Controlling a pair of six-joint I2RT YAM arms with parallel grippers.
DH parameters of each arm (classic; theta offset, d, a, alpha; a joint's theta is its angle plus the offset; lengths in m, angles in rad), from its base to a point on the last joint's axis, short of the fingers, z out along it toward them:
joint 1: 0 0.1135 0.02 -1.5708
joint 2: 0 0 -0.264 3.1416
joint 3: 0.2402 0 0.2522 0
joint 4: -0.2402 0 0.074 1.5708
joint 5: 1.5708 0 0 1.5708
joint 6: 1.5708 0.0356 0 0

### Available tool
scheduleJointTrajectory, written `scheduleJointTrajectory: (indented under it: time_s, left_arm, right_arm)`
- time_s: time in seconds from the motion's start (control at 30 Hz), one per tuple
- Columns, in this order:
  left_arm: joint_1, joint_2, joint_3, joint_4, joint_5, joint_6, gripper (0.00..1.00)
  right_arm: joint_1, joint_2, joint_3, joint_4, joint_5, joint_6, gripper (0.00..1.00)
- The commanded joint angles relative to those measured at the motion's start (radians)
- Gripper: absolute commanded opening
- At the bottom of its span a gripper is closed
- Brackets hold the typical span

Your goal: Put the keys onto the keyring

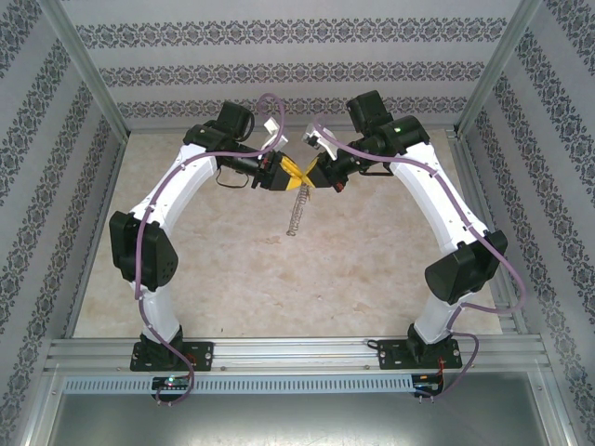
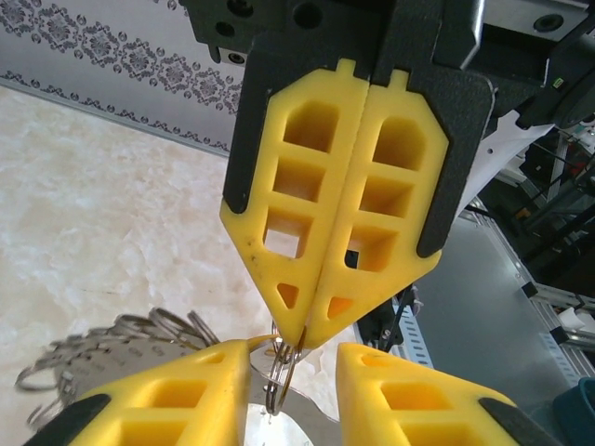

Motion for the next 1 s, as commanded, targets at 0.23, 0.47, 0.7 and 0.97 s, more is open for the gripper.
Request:
scheduleJointTrajectory:
  time_s: [0.23,0.47,0.7,0.97]
  left_arm:
    - [-0.015,0.006,0.001,-0.034,0.019,0.035,0.12]
    - [-0.016,-0.013,-0.032,0.044,0.013,-0.001,0.0]
    - [-0.017,-0.061,-0.095,0.207,-0.01,-0.108,0.0]
    - [-0.017,-0.081,-0.1,0.264,-0.004,-0.153,0.0]
  right_arm:
    - [0.009,0.004,0.017,0.05,-0.012,0.021,0.0]
    - [0.006,-0.009,-0.002,0.088,0.005,0.053,0.06]
    - [-0.117,-0.233,-0.342,0.469,-0.132,0.296,0.29]
    - [-0.188,-0.347,-0.723,0.971,-0.277,0.619,0.41]
